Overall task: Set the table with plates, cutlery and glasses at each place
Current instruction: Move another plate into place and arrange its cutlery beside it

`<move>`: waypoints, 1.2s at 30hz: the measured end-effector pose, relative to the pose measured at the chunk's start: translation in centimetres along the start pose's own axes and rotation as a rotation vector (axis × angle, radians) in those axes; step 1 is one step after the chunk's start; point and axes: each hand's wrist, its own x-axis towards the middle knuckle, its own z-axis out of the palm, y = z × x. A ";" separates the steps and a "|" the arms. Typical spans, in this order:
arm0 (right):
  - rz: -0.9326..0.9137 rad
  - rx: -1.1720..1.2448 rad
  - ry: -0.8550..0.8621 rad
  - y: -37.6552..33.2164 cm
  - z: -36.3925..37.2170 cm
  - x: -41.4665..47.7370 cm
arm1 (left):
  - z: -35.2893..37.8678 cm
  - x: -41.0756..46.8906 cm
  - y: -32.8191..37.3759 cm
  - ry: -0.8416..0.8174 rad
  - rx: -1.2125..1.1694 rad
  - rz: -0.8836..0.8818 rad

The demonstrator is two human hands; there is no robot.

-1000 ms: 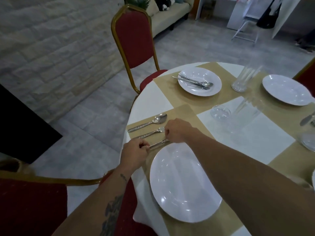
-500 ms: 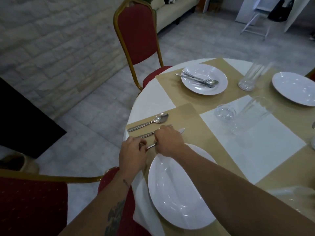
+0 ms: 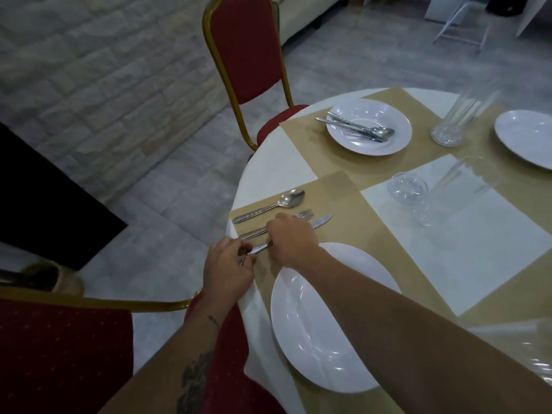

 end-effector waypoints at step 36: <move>0.623 0.217 -0.128 8.6 -4.4 -15.4 | -3.7 -5.7 3.8 -0.468 -0.226 -0.153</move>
